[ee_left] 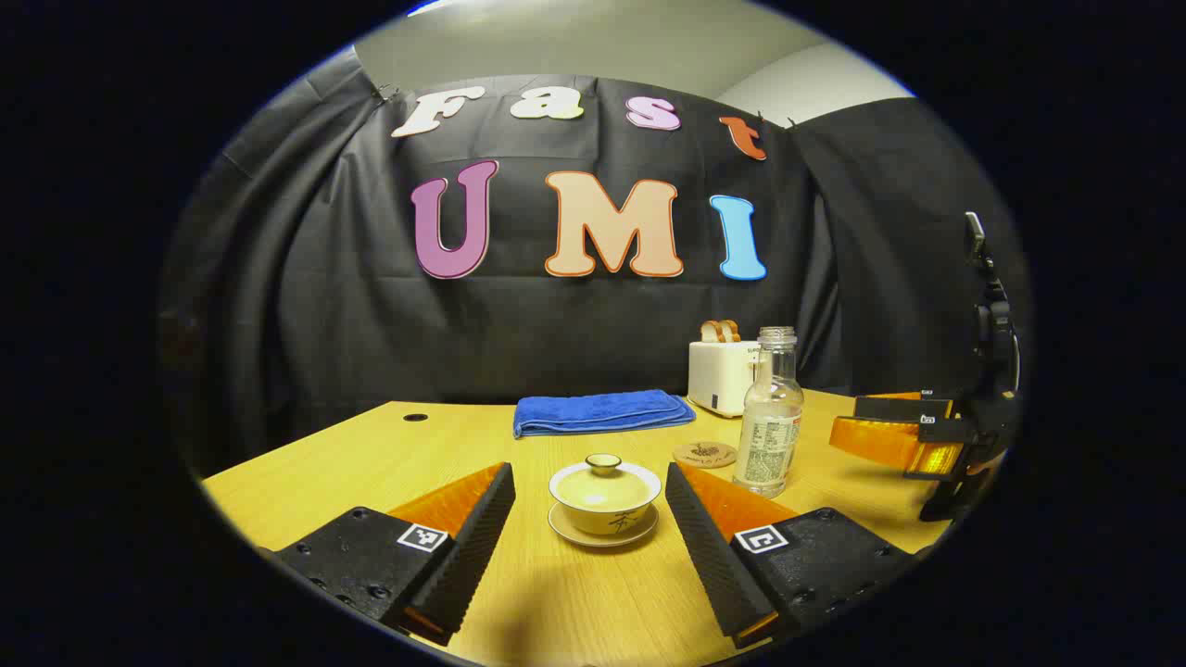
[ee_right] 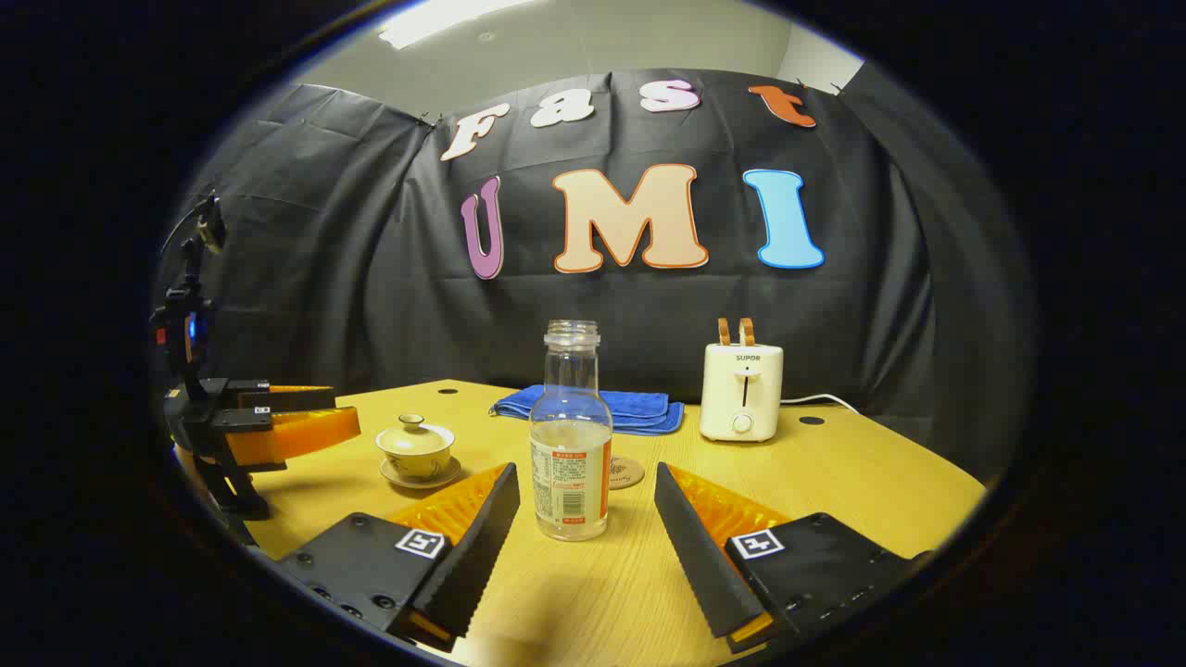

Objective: Open the teacup lid with one hand, grasp the water bottle and pour water into the teacup with the other hand; after pouring, place the water bottle on the coaster and then close the teacup lid.

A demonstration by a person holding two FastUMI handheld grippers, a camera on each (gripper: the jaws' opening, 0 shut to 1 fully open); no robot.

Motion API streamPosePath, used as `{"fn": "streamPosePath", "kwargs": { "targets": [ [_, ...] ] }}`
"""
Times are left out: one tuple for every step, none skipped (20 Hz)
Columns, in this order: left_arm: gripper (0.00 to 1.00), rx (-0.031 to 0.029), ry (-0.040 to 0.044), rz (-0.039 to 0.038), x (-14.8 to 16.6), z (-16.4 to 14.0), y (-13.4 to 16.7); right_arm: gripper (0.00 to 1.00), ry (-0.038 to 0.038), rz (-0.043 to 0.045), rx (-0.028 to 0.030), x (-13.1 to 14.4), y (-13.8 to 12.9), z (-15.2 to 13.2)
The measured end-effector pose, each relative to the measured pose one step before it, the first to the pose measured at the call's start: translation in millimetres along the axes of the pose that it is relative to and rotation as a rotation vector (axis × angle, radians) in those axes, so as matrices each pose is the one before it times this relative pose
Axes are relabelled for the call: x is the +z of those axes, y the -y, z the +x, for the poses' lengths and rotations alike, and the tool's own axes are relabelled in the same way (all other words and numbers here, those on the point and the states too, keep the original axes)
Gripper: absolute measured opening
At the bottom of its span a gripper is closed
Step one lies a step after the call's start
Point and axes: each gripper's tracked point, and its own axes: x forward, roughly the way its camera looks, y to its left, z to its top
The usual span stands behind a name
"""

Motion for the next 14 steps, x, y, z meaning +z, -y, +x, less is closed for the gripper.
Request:
{"fn": "streamPosePath", "kwargs": {
  "targets": [
    [0.97,-0.00010,-0.01290,-0.00047,-3.24,-0.23,-0.13,0.92,0.00545,0.01017,0.00089,1.06,0.64,1.12],
    [0.96,0.00297,0.00984,-0.00048,0.24,-0.16,-1.68,0.96,0.00609,0.00958,0.00055,0.47,-0.28,0.78],
    [0.96,0.00251,0.00756,-0.00371,2.20,-0.88,0.08,0.96,0.01584,-0.00163,-0.00416,1.80,1.79,-0.17],
    [0.96,-0.00023,0.00088,0.00069,0.67,1.11,-0.02,0.92,0.01632,-0.00288,-0.00317,5.18,0.54,-1.76],
    [0.96,-0.00421,-0.00002,0.00072,0.07,0.34,0.81,0.92,-0.01061,-0.00042,-0.00139,-2.90,-0.21,2.36],
    [0.96,-0.00424,0.00159,-0.00009,-0.11,0.51,0.54,0.95,0.00349,0.00061,0.00271,-0.39,-0.46,-0.66],
    [0.96,0.00200,-0.00146,-0.00001,0.05,0.46,-0.74,0.96,-0.00199,-0.00032,-0.00367,0.19,1.29,0.65],
    [0.96,0.00399,-0.00125,0.00003,-0.55,1.55,-0.90,0.95,0.00000,0.00024,-0.00315,-0.63,0.74,-1.06],
    [0.96,0.00306,0.00187,-0.00046,0.66,0.76,-0.54,0.92,0.00066,-0.00009,-0.00546,1.03,0.77,0.82],
    [0.96,0.00043,0.00312,-0.00015,0.87,1.48,-0.72,0.95,0.00141,-0.00064,-0.00913,0.01,2.17,0.39],
    [0.96,-0.00043,-0.00200,0.00031,-0.25,1.78,0.37,0.99,0.00198,-0.00023,-0.01317,0.85,1.85,0.50],
    [0.96,-0.00411,0.00165,0.00024,-1.51,-0.34,0.48,0.96,-0.00003,-0.00052,-0.01507,-0.65,3.47,-0.19],
    [0.96,-0.00056,-0.00015,0.00010,0.35,1.92,-0.45,0.92,0.00104,-0.00055,-0.01297,0.35,3.25,0.49],
    [0.96,0.00022,-0.00240,0.00055,-0.91,1.44,-0.99,0.99,-0.00027,-0.00054,-0.00676,0.46,-0.17,-0.80]
  ]
}}
